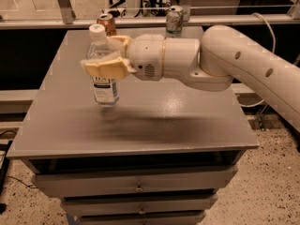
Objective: Move blue plastic bottle near 7up can
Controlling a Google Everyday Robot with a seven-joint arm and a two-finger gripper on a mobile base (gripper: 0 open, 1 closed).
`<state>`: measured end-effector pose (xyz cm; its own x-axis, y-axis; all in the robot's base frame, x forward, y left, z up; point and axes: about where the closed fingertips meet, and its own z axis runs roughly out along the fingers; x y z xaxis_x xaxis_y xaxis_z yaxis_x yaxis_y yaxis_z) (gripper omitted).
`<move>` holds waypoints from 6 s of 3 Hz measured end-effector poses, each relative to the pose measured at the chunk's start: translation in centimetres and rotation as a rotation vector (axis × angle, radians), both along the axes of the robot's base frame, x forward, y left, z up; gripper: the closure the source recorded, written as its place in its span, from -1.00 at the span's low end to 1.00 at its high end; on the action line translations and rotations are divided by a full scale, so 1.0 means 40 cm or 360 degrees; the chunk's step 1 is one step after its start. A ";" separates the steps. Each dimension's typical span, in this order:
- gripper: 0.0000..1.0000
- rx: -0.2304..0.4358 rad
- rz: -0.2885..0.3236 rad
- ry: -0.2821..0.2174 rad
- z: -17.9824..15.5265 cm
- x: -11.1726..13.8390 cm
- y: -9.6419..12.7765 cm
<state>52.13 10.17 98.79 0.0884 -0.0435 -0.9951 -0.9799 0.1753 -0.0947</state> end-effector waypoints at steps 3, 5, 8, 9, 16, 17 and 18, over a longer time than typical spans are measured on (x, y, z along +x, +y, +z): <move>1.00 -0.0068 -0.0319 -0.0446 0.158 0.221 -0.203; 1.00 -0.0031 -0.0651 -0.0686 0.300 0.410 -0.489; 1.00 -0.0129 -0.0755 -0.0841 0.290 0.498 -0.550; 1.00 -0.0179 -0.0984 -0.0793 0.246 0.565 -0.656; 1.00 -0.0119 -0.1043 -0.0283 0.053 0.796 -0.677; 1.00 -0.0126 -0.1066 -0.0250 0.033 0.810 -0.692; 0.96 -0.0126 -0.1097 -0.0203 0.003 0.828 -0.707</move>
Offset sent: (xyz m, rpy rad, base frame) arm 0.0955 -0.0771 0.0750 -0.0371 -0.3187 -0.2116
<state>85.24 -18.13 98.90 0.1301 -0.2035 -0.9704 -0.6284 0.7402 -0.2395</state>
